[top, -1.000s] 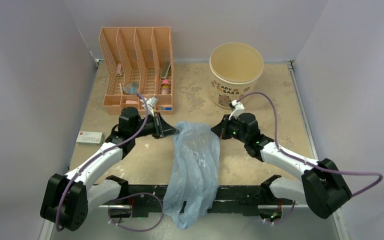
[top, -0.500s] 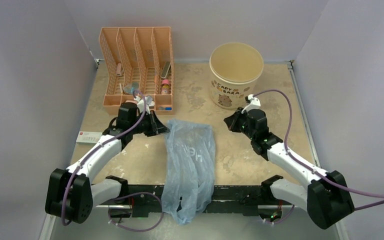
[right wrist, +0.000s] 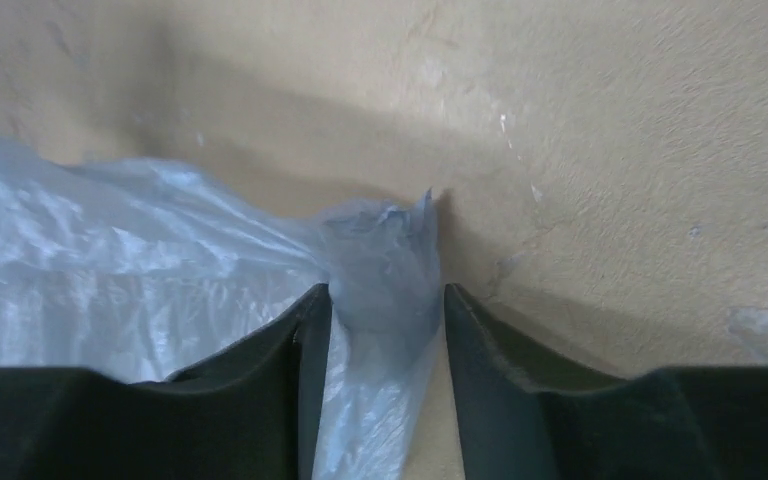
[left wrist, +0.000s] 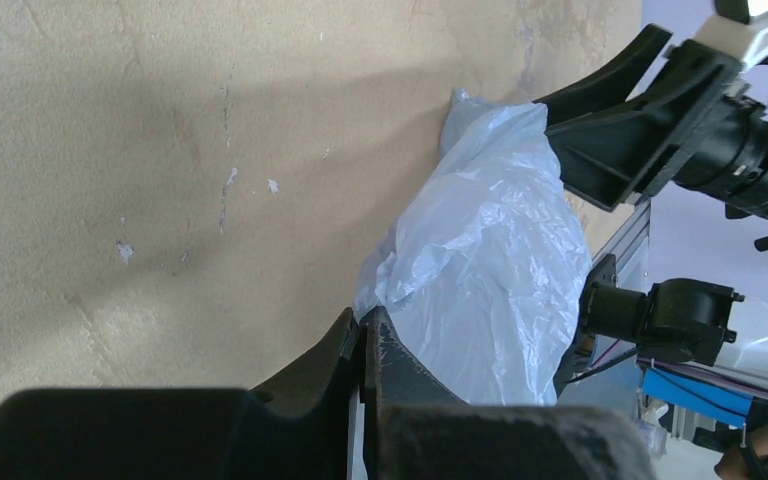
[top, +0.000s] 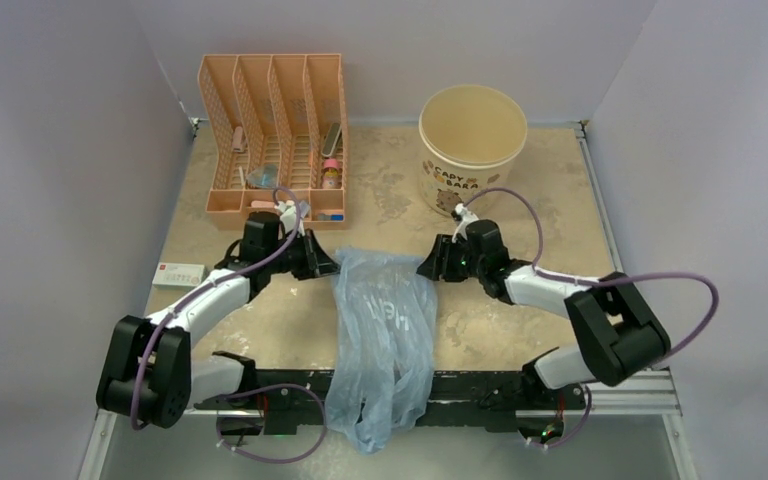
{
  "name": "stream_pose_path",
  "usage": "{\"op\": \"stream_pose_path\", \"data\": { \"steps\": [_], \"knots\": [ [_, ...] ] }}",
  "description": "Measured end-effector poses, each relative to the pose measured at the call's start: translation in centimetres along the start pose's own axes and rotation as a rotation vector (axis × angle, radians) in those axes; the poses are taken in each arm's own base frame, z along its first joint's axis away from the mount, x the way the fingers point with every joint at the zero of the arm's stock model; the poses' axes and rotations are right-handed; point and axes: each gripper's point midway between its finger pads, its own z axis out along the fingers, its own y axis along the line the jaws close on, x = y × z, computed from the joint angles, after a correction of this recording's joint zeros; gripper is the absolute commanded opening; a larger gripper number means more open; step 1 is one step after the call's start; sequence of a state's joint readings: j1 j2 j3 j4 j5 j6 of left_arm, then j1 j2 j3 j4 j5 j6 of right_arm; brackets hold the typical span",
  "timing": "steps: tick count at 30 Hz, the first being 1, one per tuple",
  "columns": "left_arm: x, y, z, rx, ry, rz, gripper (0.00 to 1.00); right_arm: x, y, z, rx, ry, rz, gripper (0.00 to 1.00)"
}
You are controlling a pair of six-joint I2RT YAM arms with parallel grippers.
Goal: Put the trash bags into the trash bin
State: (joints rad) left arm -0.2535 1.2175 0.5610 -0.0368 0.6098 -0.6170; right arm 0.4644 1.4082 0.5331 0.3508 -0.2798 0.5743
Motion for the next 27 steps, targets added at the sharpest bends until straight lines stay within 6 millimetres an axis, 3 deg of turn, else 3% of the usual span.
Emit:
{"op": "stream_pose_path", "data": {
  "steps": [2,4,7,12,14,15,21,27],
  "knots": [
    [0.3,0.3,0.1,0.0,0.0,-0.005,0.0,1.2,-0.4,0.6,0.013,0.041,-0.003,0.08],
    [0.6,0.6,0.2,-0.005,0.003,-0.014,0.0,1.8,-0.6,0.8,0.021,0.06,-0.002,0.0],
    [0.7,1.2,0.3,-0.035,-0.005,-0.022,0.0,0.9,-0.8,0.2,0.055,0.02,0.002,0.0],
    [0.4,1.9,0.0,-0.087,-0.03,-0.03,0.0,-4.0,0.1,-2.5,0.054,-0.162,-0.004,0.0],
    [0.1,2.2,-0.3,-0.111,-0.048,-0.03,0.24,-5.3,-0.5,-3.1,0.072,-0.201,0.007,0.0],
    [-0.2,2.5,-0.5,-0.131,-0.059,-0.033,0.32,-5.6,-0.9,-3.2,0.085,-0.209,0.013,0.0],
    [-0.9,2.7,-1.8,-0.178,-0.104,-0.039,0.43,-4.7,-2.7,-2.6,0.133,-0.167,0.055,0.0],
    [-0.5,-2.1,-2.6,0.074,-0.119,0.009,0.48,-4.6,-2.1,-2.5,0.102,-0.16,0.066,0.0]
  ]
}}
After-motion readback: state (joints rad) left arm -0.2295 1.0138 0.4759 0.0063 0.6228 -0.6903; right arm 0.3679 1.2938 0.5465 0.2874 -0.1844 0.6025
